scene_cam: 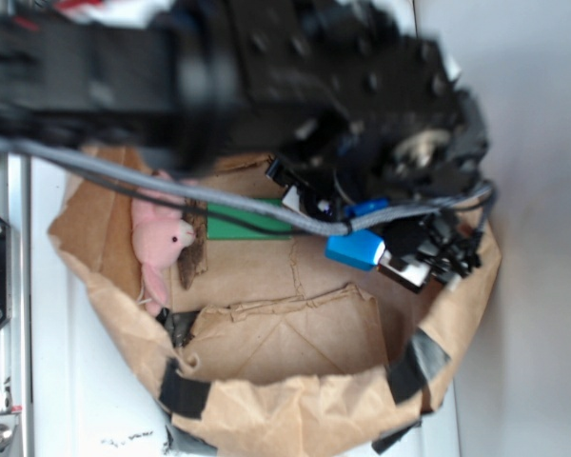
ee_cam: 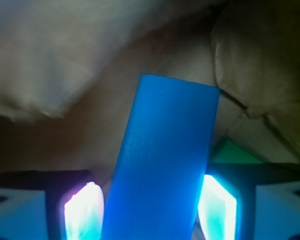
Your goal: Grab the blue block.
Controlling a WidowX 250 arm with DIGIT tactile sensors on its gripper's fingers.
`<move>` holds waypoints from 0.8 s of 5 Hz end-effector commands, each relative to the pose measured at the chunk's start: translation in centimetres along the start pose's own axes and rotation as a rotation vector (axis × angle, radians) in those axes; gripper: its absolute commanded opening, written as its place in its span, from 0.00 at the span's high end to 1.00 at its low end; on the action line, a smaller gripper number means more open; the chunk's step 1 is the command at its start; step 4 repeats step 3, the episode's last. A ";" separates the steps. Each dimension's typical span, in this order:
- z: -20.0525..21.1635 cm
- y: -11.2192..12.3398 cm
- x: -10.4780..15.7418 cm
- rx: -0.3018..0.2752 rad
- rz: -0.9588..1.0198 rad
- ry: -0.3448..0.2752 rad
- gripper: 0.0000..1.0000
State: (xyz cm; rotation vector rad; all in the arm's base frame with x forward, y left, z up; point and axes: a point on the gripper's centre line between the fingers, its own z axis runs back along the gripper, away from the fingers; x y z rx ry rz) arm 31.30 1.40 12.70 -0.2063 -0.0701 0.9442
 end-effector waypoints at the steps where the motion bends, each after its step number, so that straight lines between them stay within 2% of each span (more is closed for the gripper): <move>1: 4.5 -0.1 0.4 -0.102 -0.023 -0.060 1.00; 2: 5.0 0.5 0.2 -0.124 -0.048 -0.068 1.00; 3: 4.6 0.6 -0.1 -0.127 -0.130 -0.161 0.32; 4: 4.6 0.6 -0.1 -0.127 -0.130 -0.161 0.32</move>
